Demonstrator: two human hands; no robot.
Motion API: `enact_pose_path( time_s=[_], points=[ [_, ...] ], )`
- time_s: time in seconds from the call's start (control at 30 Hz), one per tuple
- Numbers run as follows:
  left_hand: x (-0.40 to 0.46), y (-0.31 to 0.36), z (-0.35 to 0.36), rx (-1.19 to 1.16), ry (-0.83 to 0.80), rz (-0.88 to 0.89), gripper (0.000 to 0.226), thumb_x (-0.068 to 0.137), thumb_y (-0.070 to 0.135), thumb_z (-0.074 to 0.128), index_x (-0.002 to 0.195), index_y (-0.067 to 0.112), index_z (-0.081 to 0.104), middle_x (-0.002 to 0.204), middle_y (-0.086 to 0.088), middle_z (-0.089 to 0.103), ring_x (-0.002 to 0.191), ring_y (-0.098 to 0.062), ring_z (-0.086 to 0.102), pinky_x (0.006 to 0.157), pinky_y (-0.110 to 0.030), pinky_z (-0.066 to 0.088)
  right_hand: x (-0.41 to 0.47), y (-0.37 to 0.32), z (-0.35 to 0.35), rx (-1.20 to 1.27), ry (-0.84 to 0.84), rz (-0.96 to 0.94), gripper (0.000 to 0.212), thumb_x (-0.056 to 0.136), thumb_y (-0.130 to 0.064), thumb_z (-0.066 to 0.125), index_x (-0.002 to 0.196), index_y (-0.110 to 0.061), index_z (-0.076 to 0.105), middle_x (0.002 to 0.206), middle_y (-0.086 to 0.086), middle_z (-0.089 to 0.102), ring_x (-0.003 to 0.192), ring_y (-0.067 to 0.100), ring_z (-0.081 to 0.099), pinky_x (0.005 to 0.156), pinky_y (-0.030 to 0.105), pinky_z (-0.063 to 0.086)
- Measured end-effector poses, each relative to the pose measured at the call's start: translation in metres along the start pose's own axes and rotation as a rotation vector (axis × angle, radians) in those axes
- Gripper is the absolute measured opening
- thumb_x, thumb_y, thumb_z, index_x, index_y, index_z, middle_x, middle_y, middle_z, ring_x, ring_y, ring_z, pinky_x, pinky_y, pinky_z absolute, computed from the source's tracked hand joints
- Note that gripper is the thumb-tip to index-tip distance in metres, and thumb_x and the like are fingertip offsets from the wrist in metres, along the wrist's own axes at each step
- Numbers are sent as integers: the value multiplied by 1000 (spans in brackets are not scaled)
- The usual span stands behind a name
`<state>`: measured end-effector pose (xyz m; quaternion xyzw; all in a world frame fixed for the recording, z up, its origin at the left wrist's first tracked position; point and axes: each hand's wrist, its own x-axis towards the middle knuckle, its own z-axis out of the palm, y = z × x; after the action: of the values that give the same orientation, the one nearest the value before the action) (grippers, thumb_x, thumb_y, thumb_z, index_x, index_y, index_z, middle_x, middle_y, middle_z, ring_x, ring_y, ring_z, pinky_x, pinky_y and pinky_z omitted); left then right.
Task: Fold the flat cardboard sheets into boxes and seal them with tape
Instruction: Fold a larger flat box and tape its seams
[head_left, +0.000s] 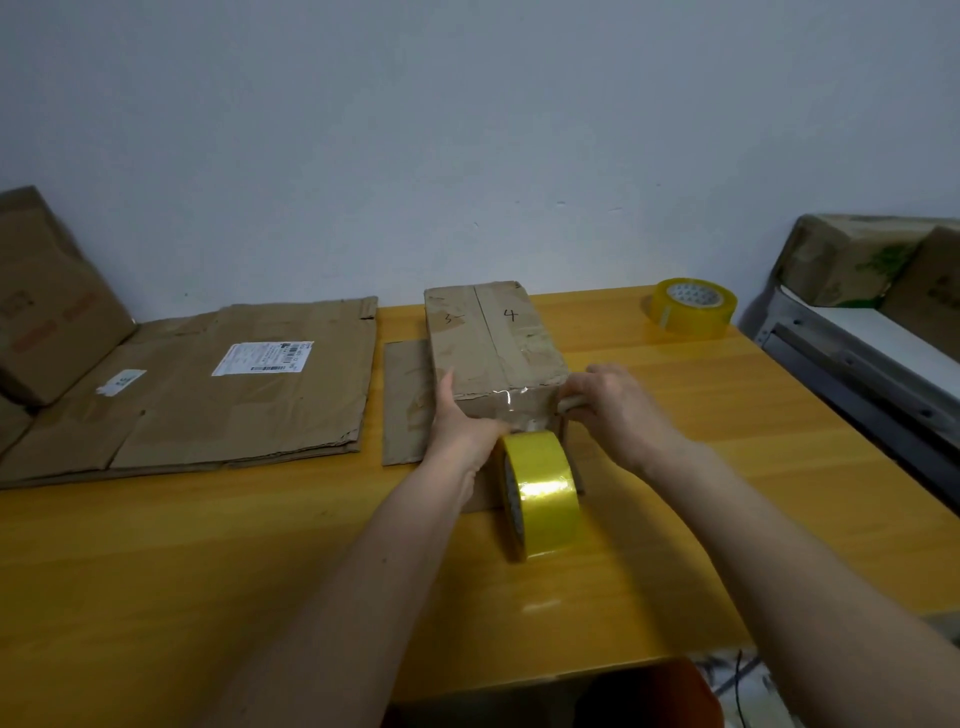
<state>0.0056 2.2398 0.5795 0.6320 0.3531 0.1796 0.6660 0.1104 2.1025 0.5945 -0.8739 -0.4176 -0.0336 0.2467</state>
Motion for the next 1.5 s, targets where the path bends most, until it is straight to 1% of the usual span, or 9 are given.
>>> enact_pose_path(
  time_s=[0.27, 0.43, 0.53, 0.7, 0.87, 1.03, 1.2, 1.37, 1.5],
  points=[
    [4, -1, 0, 39, -20, 9, 103, 74, 1, 76, 149, 41, 18, 144, 1, 37, 122, -28, 48, 99, -46, 49, -32, 59, 7, 217, -227, 572, 26, 83, -23, 70, 101, -10, 55, 103, 8, 59, 91, 24, 55, 75, 35, 44],
    [5, -3, -1, 55, -28, 29, 105, 73, 6, 80, 149, 43, 18, 144, 6, 36, 124, -26, 47, 100, -46, 48, -9, 30, 8, -12, 241, 179, 37, 85, -38, 67, 113, -14, 62, 117, 9, 51, 116, 25, 41, 94, 28, 33],
    [7, -4, -1, 55, -30, 32, 105, 72, 11, 81, 149, 44, 18, 139, 3, 40, 120, -26, 50, 100, -46, 48, 25, 0, 11, 56, 141, -94, 51, 84, -45, 66, 128, -21, 57, 135, 6, 46, 128, 22, 35, 105, 31, 29],
    [8, -6, -5, 72, -69, 58, 104, 75, 3, 77, 149, 43, 17, 117, 12, 39, 114, -21, 50, 99, -43, 49, 45, 0, 37, 18, -131, -20, 65, 86, -46, 62, 145, -34, 36, 152, -3, 27, 139, 21, 15, 114, 42, 26],
    [9, -11, -6, 116, -80, 76, 105, 80, -3, 71, 150, 44, 8, 142, -3, 41, 112, -14, 50, 78, -22, 49, 51, 3, 37, 109, -133, 15, 73, 76, -53, 70, 141, -36, 42, 145, -4, 33, 134, 20, 18, 112, 40, 24],
    [-4, -17, -10, 163, -69, 164, 105, 85, 4, 68, 151, 43, -4, 88, -17, 67, 86, -24, 66, 83, -36, 54, 55, -10, 44, -7, 14, 71, 71, 72, -70, 59, 132, -33, 50, 127, -5, 43, 122, 19, 30, 98, 38, 40],
    [-15, -30, -18, 68, -52, 348, 105, 84, 3, 69, 150, 44, 0, 74, -11, 65, 71, -14, 66, 67, -16, 52, 49, -8, 43, 114, 24, 50, 64, 74, -46, 74, 133, -31, 54, 131, -5, 45, 120, 18, 31, 103, 32, 33],
    [-25, -41, -28, -29, -103, 430, 101, 86, 2, 67, 148, 50, 3, 72, -1, 64, 75, -18, 66, 74, -32, 58, 34, -5, 15, 97, -41, -13, 48, 86, -14, 67, 132, -20, 56, 141, -1, 46, 128, 19, 35, 108, 28, 27],
    [-33, -42, -31, -66, -131, 492, 101, 86, -2, 65, 144, 55, 4, 75, -2, 63, 77, -19, 66, 74, -37, 58, 1, -38, 7, 533, 174, 21, 17, 90, -14, 64, 105, -10, 70, 103, 0, 65, 92, 8, 59, 78, 20, 46]
  ],
)
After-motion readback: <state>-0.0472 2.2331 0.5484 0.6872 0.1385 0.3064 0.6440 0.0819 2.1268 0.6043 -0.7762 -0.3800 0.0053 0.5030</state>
